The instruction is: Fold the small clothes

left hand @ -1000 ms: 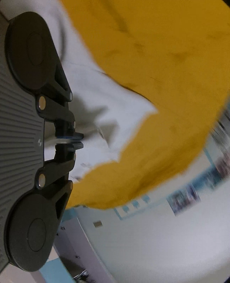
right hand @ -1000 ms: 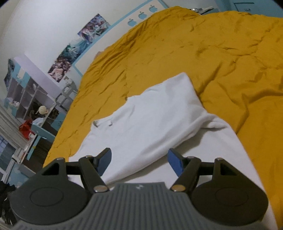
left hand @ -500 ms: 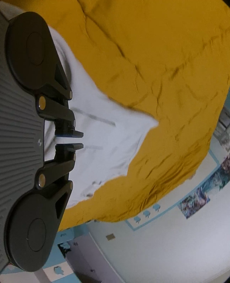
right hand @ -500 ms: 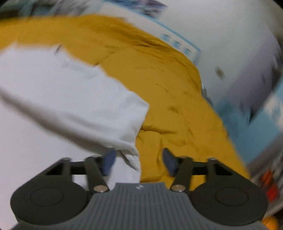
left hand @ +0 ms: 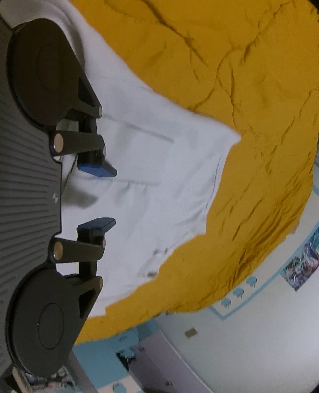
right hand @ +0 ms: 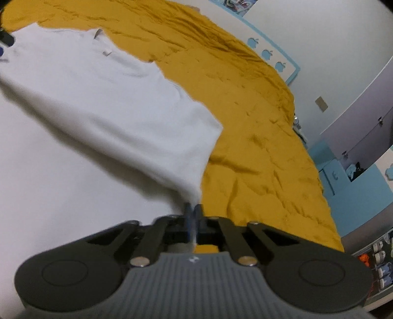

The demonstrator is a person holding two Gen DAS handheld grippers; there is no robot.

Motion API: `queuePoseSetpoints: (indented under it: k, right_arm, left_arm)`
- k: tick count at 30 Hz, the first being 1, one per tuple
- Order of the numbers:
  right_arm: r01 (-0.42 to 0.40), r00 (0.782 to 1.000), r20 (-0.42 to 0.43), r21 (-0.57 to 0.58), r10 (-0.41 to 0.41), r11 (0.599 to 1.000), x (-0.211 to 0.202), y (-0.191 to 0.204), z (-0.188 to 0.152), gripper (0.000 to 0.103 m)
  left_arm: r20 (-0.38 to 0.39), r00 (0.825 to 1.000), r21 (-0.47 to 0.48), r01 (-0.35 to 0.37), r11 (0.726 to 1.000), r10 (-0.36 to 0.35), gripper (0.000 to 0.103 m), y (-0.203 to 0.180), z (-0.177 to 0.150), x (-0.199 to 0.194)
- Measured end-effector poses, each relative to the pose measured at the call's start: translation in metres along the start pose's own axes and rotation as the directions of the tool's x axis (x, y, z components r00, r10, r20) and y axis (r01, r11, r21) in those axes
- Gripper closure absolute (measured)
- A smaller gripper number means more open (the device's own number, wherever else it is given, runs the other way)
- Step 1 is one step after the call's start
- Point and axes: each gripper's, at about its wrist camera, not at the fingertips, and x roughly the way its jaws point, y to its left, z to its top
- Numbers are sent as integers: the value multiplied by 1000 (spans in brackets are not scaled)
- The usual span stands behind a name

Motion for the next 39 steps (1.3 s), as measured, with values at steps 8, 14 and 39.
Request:
queuePoseSetpoints:
  k: [8, 14, 39]
  right_arm:
    - [-44, 991, 130, 133, 26, 990, -31, -19, 10, 103]
    - [-75, 983, 180, 154, 46, 985, -9, -20, 50, 103]
    - [-202, 963, 236, 302, 133, 931, 61, -29, 111, 91]
  left_arm:
    - [-16, 999, -7, 44, 999, -44, 58, -2, 2, -13]
    - [-25, 997, 69, 70, 995, -68, 50, -30, 5, -10]
    - [-56, 998, 149, 33, 988, -25, 46, -49, 34, 50]
